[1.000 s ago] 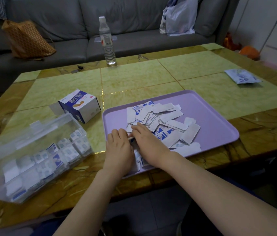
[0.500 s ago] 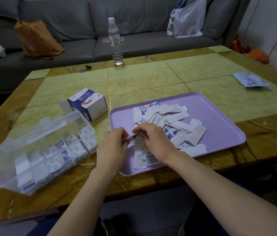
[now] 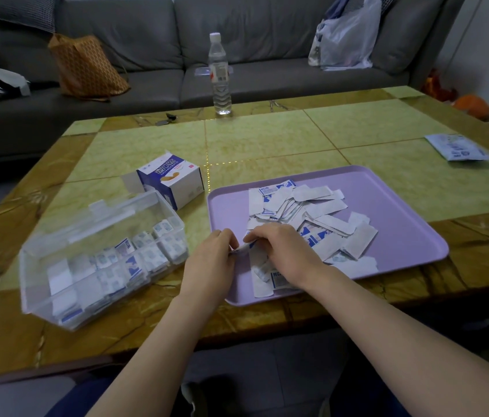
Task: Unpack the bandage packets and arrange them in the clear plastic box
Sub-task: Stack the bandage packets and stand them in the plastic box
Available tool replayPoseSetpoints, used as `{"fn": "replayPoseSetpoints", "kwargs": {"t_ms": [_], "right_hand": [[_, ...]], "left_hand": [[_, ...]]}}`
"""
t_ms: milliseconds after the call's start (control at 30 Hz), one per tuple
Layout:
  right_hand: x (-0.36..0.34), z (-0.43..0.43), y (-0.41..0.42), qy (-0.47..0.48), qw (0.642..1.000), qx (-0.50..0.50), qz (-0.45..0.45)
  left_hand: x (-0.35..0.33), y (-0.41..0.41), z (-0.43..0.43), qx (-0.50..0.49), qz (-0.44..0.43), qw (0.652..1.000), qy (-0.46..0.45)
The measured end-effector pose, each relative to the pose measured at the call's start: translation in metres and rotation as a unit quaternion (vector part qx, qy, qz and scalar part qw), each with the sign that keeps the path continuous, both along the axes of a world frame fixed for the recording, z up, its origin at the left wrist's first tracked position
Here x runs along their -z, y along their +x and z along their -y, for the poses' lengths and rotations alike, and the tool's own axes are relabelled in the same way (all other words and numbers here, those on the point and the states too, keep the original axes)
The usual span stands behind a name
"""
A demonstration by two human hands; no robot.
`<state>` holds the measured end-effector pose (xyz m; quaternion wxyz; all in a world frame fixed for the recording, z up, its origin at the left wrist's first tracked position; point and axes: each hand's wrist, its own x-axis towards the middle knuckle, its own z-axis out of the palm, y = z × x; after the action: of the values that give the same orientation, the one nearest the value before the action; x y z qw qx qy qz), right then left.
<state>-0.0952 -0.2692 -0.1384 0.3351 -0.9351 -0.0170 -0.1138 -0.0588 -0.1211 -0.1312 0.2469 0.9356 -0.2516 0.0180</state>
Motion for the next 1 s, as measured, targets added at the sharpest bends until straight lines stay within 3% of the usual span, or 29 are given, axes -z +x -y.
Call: {"fn": "replayPoseSetpoints", "kwargs": {"t_ms": [167, 267, 367, 500, 700, 833, 1000], "right_hand": [[-0.013, 0.004, 0.003, 0.066, 0.988, 0.011, 0.136], [-0.012, 0.009, 0.002, 0.074, 0.996, 0.005, 0.050], [-0.004, 0.010, -0.001, -0.042, 0.998, -0.006, -0.051], [-0.008, 0.004, -0.001, 0.017, 1.000, 0.005, -0.002], [-0.013, -0.005, 0.003, 0.086, 0.993, 0.007, 0.080], [-0.009, -0.004, 0.002, 0.034, 0.999, 0.003, 0.015], [-0.004, 0.004, 0.002, -0.058, 0.998, -0.013, -0.017]], "left_hand": [[-0.011, -0.002, 0.002, 0.009, 0.030, 0.994, -0.107], [-0.009, -0.002, -0.002, 0.008, 0.002, 0.999, -0.052], [-0.003, -0.004, -0.005, 0.011, 0.006, 0.997, 0.072], [-0.009, -0.004, -0.002, -0.007, 0.028, 0.998, 0.062], [-0.009, -0.013, 0.002, 0.011, -0.041, 0.999, 0.003], [-0.009, -0.010, 0.001, 0.016, -0.047, 0.999, 0.004], [-0.004, -0.011, 0.002, 0.038, 0.006, 0.994, 0.101]]}}
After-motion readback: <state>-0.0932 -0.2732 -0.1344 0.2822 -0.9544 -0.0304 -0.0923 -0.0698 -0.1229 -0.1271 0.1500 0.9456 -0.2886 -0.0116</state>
